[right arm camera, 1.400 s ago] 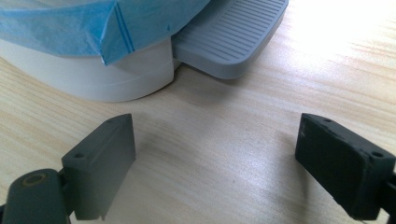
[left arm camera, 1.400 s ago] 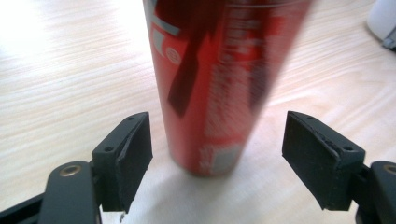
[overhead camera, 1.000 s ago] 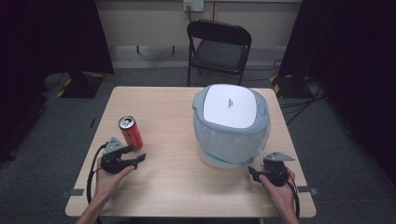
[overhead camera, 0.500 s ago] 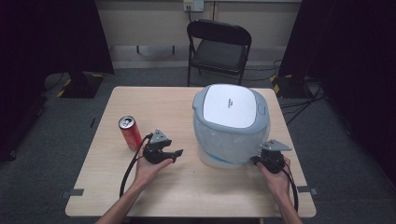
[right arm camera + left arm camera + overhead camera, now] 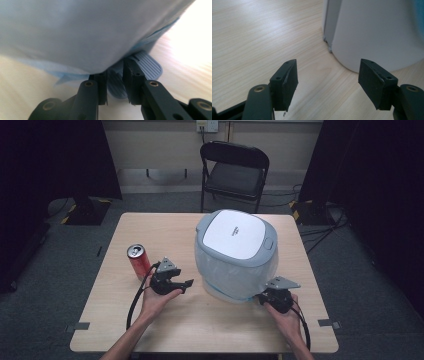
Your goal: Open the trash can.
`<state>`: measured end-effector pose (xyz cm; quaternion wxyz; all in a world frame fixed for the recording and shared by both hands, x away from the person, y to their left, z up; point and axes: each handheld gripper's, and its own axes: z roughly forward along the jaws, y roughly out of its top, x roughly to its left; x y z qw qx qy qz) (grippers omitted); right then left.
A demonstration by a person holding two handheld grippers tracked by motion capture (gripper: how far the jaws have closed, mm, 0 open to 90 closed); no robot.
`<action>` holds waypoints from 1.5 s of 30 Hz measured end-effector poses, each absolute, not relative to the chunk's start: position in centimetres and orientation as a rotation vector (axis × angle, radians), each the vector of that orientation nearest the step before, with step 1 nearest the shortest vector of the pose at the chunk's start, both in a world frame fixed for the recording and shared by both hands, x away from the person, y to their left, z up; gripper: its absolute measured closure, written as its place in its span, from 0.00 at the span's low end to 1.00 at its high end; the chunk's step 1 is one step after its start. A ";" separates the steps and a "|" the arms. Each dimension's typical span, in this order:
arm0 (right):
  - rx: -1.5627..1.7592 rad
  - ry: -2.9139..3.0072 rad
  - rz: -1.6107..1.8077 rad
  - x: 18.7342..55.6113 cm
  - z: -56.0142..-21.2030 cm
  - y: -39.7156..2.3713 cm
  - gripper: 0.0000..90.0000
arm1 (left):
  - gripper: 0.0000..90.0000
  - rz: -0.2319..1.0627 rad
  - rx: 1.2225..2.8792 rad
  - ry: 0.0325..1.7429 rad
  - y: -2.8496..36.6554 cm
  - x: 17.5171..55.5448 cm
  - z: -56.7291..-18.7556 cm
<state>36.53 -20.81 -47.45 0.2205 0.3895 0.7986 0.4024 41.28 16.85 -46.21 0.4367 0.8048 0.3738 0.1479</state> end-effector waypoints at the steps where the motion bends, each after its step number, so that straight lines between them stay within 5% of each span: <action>1: 1.069 2.217 1.105 36.4 -47.4 -20.4 0.82 | 0.34 0.362 2.000 0.925 17.0 41.3 -46.2; 8: 0.985 2.312 1.130 35.8 -47.2 -17.4 0.77 | 0.34 0.356 2.001 0.945 17.8 41.1 -46.1; 13: 1.093 2.237 1.073 35.7 -46.9 -19.6 0.83 | 0.34 0.341 2.010 0.912 17.4 40.9 -46.0; 19: 1.200 2.086 1.002 38.7 -47.0 -22.6 0.80 | 0.35 0.362 2.019 0.905 16.6 40.8 -45.9; 26: 1.128 2.209 0.992 40.7 -48.4 -20.9 0.79 | 0.35 0.343 2.010 0.925 16.8 41.2 -46.3; 34: 1.068 2.304 1.033 38.9 -48.3 -19.9 0.85 | 0.36 0.342 2.003 0.961 17.2 41.0 -46.2; 45: 0.977 2.426 1.062 35.4 -48.3 -16.3 0.77 | 0.35 0.332 1.955 1.012 20.1 40.4 -46.9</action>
